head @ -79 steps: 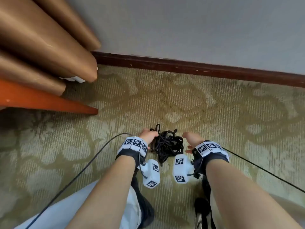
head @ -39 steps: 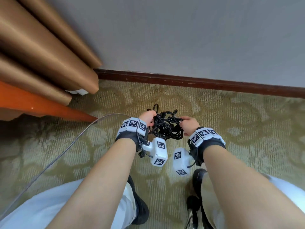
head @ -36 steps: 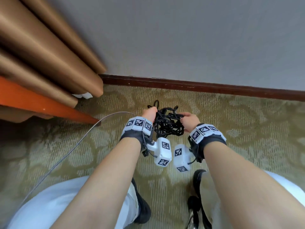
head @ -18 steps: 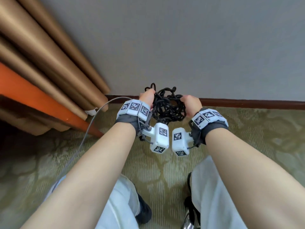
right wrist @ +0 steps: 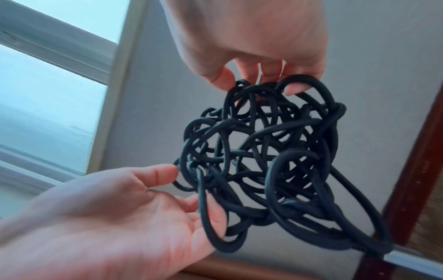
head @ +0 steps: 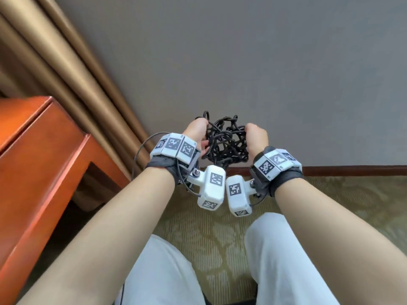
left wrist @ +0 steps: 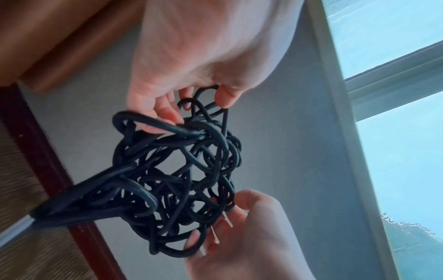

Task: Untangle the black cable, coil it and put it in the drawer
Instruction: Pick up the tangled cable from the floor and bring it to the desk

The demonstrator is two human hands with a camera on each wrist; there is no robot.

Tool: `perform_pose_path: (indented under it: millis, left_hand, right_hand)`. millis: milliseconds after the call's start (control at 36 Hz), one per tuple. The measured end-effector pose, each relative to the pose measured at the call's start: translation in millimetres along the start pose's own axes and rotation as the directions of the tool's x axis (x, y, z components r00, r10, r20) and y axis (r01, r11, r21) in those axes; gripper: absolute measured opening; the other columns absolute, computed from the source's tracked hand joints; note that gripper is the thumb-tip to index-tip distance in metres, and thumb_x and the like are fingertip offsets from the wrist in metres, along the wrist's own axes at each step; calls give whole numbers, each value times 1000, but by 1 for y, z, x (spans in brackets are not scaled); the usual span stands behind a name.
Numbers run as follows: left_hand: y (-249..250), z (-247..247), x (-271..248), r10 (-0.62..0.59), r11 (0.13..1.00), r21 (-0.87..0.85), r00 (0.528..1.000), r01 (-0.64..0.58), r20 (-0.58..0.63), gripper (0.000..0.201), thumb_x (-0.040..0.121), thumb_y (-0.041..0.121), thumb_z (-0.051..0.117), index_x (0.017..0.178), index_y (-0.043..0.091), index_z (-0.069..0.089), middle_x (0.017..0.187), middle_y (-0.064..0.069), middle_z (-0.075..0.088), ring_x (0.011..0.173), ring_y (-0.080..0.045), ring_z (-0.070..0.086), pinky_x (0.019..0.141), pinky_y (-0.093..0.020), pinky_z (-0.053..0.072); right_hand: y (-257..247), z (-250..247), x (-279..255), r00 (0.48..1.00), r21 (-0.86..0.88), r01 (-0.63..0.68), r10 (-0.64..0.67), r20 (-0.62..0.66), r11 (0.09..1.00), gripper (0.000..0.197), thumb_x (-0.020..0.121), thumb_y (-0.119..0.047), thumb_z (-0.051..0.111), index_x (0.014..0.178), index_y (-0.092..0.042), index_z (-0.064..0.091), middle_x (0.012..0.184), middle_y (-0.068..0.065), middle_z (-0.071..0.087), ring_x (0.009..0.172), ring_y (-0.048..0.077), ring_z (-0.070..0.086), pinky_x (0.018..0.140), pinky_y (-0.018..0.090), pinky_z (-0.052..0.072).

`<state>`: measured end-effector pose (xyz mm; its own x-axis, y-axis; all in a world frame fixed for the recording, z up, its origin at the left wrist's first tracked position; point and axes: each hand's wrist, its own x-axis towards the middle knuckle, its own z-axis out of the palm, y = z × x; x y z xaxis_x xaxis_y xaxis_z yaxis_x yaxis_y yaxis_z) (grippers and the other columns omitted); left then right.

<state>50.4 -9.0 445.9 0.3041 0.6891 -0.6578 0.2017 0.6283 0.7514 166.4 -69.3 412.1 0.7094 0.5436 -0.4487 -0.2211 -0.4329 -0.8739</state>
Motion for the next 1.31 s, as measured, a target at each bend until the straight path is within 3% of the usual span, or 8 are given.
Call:
perform_pose_path:
  millis: [111,167,250,444,639,833,1139,1306]
  left_hand:
    - [13,-4,-9,-52,999,1,998,52,-18,10,90,16,38,95,14,46,92,-4,55,71,-16,55,62,-28,44]
    - [56,-13,-83,121,993,-7,993,-121,-5,10,91,16,38,93,14,47,89,-4,55,73,-16,55,62,-29,43]
    - [78,-11,-94,186,982,24,982,-186,-5,11,91,17,39,96,13,47,89,-5,54,72,-15,54,62,-29,43]
    - [99,-15,-100,244,970,17,970,-244,-8,12,89,15,36,88,14,48,79,-5,55,66,-14,55,57,-27,45]
    - [117,-30,-114,350,937,11,933,-350,-90,28,89,18,38,115,11,47,88,-8,57,67,-15,58,39,-18,46]
    - [132,-54,-132,440,898,65,880,-435,-177,11,91,17,37,96,13,45,76,-5,55,51,-12,55,37,-14,41]
    - [129,-97,-164,521,853,164,793,-495,-316,15,92,21,37,86,13,47,79,-4,51,63,-13,51,62,-26,41]
    - [119,-117,-185,569,821,231,725,-522,-389,19,95,19,36,81,16,48,74,-3,52,61,-12,51,55,-23,42]
  right_hand:
    - [-12,2,-4,1000,-48,10,-9,30,999,19,81,-19,38,66,-13,47,74,7,52,81,29,51,63,32,38]
    - [-73,-16,-69,994,33,110,-111,21,993,19,82,-18,38,66,-12,46,72,6,51,80,28,49,64,32,38]
    - [-95,-13,-68,984,54,176,-176,6,983,14,74,-23,41,66,-14,48,69,5,50,78,28,51,73,38,42]
    - [-125,-10,-71,975,84,195,-203,87,977,14,83,-15,39,74,-10,47,74,7,45,72,25,44,60,30,33]
    - [-151,0,-76,955,201,170,-211,207,965,11,83,-11,41,74,-10,47,72,6,49,62,22,48,65,29,43]
    - [-167,21,-89,910,246,159,-239,338,956,9,81,-12,43,71,-11,45,67,5,45,57,21,44,77,36,43]
    - [-184,57,-119,802,243,236,-330,498,941,13,83,-11,43,71,-11,45,65,5,47,56,19,46,67,29,43]
    - [-180,75,-141,709,238,261,-353,610,936,9,82,-14,43,76,-10,48,81,11,53,61,23,52,60,28,44]
